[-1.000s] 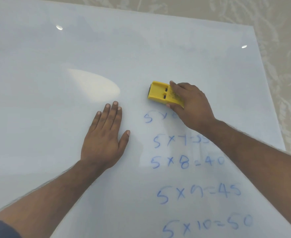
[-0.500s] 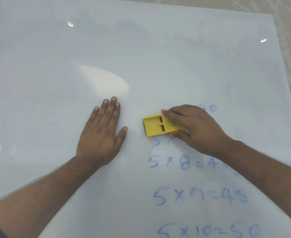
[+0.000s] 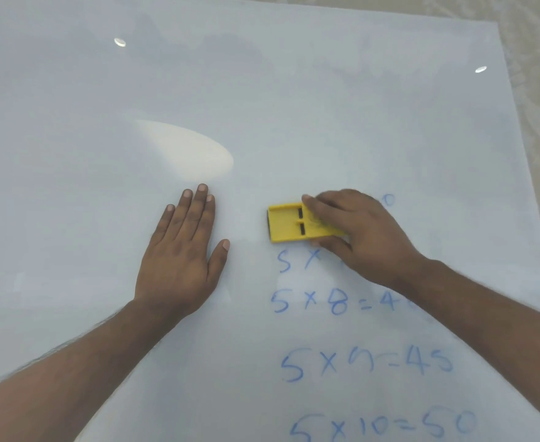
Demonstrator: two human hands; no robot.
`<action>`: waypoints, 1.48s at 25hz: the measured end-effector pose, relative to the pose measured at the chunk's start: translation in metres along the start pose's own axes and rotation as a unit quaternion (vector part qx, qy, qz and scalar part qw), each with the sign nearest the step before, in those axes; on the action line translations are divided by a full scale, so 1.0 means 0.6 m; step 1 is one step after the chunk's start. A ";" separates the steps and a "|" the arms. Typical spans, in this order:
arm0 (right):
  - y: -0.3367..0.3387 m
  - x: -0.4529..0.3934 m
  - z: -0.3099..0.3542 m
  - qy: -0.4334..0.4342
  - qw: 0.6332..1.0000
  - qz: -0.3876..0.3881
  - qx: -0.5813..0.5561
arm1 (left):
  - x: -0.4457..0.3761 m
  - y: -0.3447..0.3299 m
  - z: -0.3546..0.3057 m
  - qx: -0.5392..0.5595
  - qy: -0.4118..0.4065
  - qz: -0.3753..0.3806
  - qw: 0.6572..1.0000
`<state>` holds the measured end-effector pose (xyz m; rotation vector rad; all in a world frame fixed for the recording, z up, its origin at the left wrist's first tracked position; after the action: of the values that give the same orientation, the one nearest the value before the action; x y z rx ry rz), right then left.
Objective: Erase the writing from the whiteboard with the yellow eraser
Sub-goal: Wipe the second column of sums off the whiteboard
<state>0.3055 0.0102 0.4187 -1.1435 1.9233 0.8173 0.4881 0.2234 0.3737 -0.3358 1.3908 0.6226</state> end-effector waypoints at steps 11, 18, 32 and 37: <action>0.018 0.002 -0.098 -0.187 0.982 -0.004 0.006 | 0.005 0.001 -0.005 0.021 -0.008 -0.025 0.999; 0.021 0.147 -0.044 -0.150 0.988 0.036 0.024 | 0.025 -0.003 -0.012 0.022 -0.005 -0.037 0.999; -0.003 0.045 -0.045 -0.126 0.992 -0.023 0.004 | 0.050 -0.008 -0.024 0.017 0.046 -0.028 0.998; -0.015 0.144 -0.006 -0.010 1.000 -0.007 0.022 | 0.068 -0.007 -0.027 0.018 0.054 -0.008 0.998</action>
<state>0.2845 -0.0337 0.3462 -1.1171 1.9065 0.7711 0.4795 0.2195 0.3303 -0.3563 1.5003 0.5716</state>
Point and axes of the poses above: each hand's wrist, its own x-axis away from the middle knuckle, its own y-axis out of the back of the hand, z = x × y, the point moved 3 cm from there along -x, towards the middle knuckle, and after that the axes turned 15 degrees about x, right-handed, at the moved point
